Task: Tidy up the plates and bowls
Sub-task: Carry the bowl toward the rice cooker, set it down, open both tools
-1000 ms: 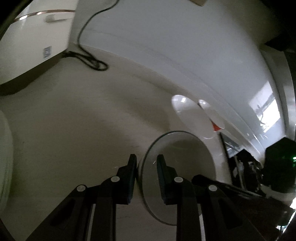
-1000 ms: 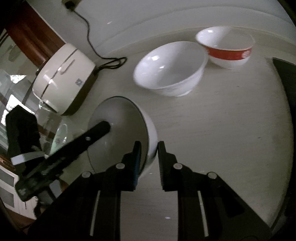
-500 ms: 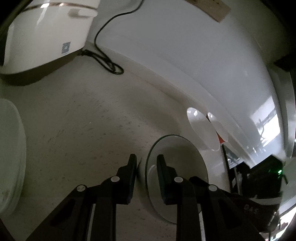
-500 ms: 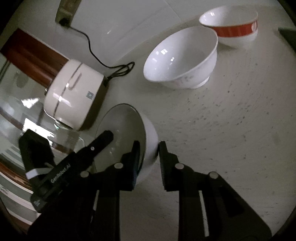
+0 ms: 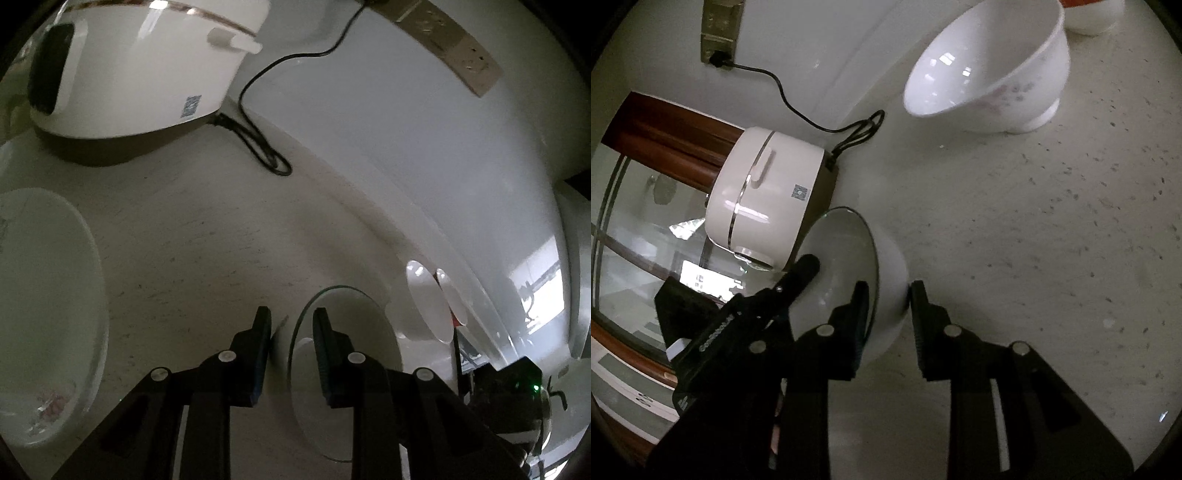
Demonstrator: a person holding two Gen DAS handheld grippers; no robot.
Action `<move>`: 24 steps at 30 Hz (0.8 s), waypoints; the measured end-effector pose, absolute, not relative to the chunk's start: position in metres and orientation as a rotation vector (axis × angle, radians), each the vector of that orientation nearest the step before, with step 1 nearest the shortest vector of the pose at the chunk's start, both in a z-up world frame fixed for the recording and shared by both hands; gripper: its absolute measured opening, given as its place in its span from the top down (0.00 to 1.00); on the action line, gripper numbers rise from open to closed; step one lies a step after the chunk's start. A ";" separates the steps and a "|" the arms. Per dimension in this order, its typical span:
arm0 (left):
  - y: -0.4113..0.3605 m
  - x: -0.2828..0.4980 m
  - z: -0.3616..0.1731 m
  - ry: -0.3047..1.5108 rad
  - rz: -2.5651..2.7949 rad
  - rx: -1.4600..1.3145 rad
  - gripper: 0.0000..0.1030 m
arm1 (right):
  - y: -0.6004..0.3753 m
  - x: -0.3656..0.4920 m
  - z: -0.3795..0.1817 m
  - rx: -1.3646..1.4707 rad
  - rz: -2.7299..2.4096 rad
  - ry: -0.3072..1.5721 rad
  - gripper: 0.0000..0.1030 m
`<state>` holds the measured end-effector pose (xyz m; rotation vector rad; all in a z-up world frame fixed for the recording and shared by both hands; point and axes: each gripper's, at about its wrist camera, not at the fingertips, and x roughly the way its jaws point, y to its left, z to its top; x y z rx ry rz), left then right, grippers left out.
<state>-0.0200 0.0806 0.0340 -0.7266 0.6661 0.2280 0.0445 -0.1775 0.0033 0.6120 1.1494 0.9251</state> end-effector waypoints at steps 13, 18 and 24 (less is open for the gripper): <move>0.094 -0.023 0.027 0.667 0.276 -0.786 0.71 | -0.155 0.034 0.016 0.488 0.944 1.072 0.67; 0.093 -0.020 0.024 0.670 0.261 -0.791 0.63 | -0.160 0.033 0.022 0.469 0.933 1.020 0.48; 0.093 -0.028 0.034 0.606 0.278 -0.771 0.36 | -0.174 0.031 0.035 0.468 0.901 0.941 0.32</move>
